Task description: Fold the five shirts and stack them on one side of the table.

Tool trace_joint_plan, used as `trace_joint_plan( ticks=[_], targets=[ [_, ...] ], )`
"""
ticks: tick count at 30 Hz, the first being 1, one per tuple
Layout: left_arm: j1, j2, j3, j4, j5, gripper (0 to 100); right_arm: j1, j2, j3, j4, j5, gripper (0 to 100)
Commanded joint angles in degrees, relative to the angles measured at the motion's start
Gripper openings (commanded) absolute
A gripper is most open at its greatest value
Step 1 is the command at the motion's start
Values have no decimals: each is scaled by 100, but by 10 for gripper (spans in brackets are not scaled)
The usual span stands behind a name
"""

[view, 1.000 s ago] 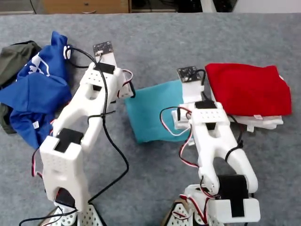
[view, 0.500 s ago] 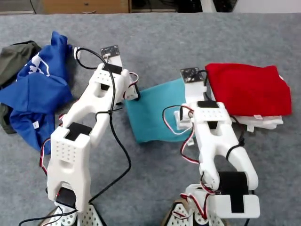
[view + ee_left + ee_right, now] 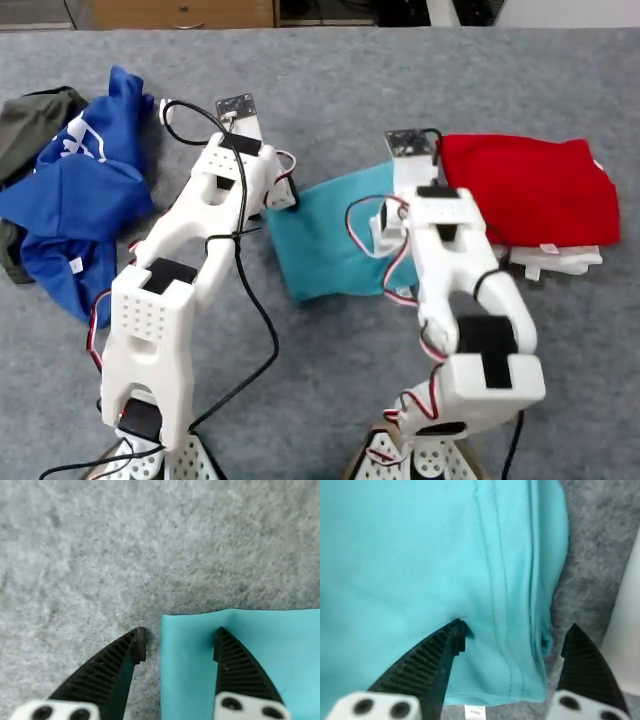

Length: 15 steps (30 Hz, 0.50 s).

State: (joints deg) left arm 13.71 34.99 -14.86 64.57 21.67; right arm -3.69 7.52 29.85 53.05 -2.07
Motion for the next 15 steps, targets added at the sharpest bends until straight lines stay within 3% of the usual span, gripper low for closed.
trace_joint_plan(
  ticks=[1,3,10,15],
  targets=[
    [26,-22,-176,-9,-9,229,127,268,-549,396,0,313],
    [35,-22,-167,-9,-9,228,136,391,-681,554,35,281],
    [176,-22,-202,-62,-9,198,365,593,-910,721,-149,5],
    [176,-13,-185,-360,-18,88,409,567,-919,686,-237,4]
  ],
)
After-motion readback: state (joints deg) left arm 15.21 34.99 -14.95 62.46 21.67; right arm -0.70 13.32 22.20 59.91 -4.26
